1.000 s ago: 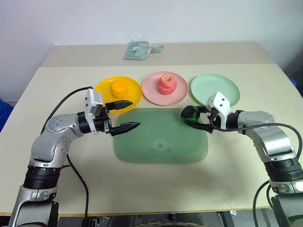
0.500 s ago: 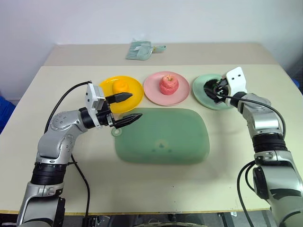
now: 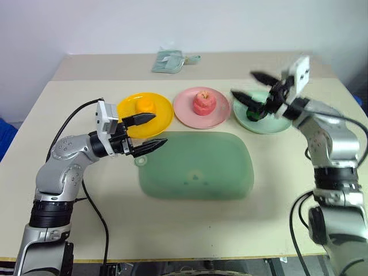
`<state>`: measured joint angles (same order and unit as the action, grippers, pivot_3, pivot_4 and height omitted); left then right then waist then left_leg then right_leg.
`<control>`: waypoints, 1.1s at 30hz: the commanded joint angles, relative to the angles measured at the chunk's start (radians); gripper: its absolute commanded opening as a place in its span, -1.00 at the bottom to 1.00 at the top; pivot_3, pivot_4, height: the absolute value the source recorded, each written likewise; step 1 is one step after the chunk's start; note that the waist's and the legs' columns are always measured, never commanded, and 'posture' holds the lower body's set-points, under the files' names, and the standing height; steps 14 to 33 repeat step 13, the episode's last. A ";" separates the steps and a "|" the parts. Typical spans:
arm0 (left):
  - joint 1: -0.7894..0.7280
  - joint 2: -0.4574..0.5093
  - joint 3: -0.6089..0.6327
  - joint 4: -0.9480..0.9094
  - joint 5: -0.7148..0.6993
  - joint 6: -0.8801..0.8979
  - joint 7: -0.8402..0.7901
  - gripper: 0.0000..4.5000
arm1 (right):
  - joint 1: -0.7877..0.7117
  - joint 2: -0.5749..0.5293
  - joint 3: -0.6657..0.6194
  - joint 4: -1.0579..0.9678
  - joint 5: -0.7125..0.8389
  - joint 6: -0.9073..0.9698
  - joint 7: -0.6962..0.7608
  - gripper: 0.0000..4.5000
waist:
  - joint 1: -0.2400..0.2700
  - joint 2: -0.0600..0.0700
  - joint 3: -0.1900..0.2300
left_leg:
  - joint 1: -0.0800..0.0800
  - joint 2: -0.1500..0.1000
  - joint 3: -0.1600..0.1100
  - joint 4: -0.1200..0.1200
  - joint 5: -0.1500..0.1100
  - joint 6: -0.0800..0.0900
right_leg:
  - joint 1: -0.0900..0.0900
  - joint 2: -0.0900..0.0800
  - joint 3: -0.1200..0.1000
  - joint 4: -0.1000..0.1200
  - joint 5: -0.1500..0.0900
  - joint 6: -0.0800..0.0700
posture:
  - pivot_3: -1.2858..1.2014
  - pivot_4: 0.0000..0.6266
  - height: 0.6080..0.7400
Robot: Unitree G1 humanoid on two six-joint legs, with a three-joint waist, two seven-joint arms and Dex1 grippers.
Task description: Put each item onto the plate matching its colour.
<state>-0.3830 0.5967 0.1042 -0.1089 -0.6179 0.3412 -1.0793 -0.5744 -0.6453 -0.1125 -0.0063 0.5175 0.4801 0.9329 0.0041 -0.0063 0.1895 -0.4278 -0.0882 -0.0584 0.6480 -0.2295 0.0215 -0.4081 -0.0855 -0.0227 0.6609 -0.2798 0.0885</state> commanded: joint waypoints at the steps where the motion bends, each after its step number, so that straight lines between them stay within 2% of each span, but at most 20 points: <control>1: -0.013 -0.002 0.002 0.017 0.000 -0.011 -0.019 1.00 | 0.081 -0.085 0.004 -0.189 0.116 0.119 0.120 0.98 | 0.006 0.000 0.000 | 0.000 0.000 0.000 0.000 -0.001 0.002 | 0.000 0.000 0.000 0.000 0.000 0.000 | 0.03 -0.52 0.83; 6: -0.023 0.010 -0.012 0.061 0.023 -0.041 -0.064 1.00 | 0.120 -0.078 0.022 -0.251 0.101 0.155 0.058 0.98 | 0.003 0.000 0.000 | 0.001 0.001 0.000 0.001 -0.002 0.002 | 0.000 0.000 0.000 0.001 0.000 0.000 | 0.03 -0.52 0.83; 9: -0.028 0.004 0.004 0.063 0.023 -0.038 -0.049 1.00 | 0.137 -0.115 0.050 -0.232 0.044 0.137 0.070 0.98 | 0.007 0.000 0.000 | 0.000 0.001 0.000 0.000 -0.002 0.002 | -0.001 0.000 0.000 0.000 0.000 0.000 | 0.03 -0.52 0.83; 13: 0.006 -0.003 0.014 0.035 0.021 -0.046 -0.033 1.00 | 0.082 -0.122 0.066 -0.169 0.017 0.133 0.079 0.98 | 0.009 0.000 0.000 | 0.000 0.000 0.000 0.001 -0.002 0.002 | 0.000 -0.001 0.000 -0.001 0.000 0.000 | 0.03 -0.52 0.83; 33: 0.006 -0.003 0.014 0.035 0.021 -0.046 -0.033 1.00 | 0.082 -0.122 0.066 -0.169 0.017 0.133 0.079 0.98 | 0.009 0.000 0.000 | 0.000 0.000 0.000 0.001 -0.002 0.002 | 0.000 -0.001 0.000 -0.001 0.000 0.000 | 0.03 -0.52 0.83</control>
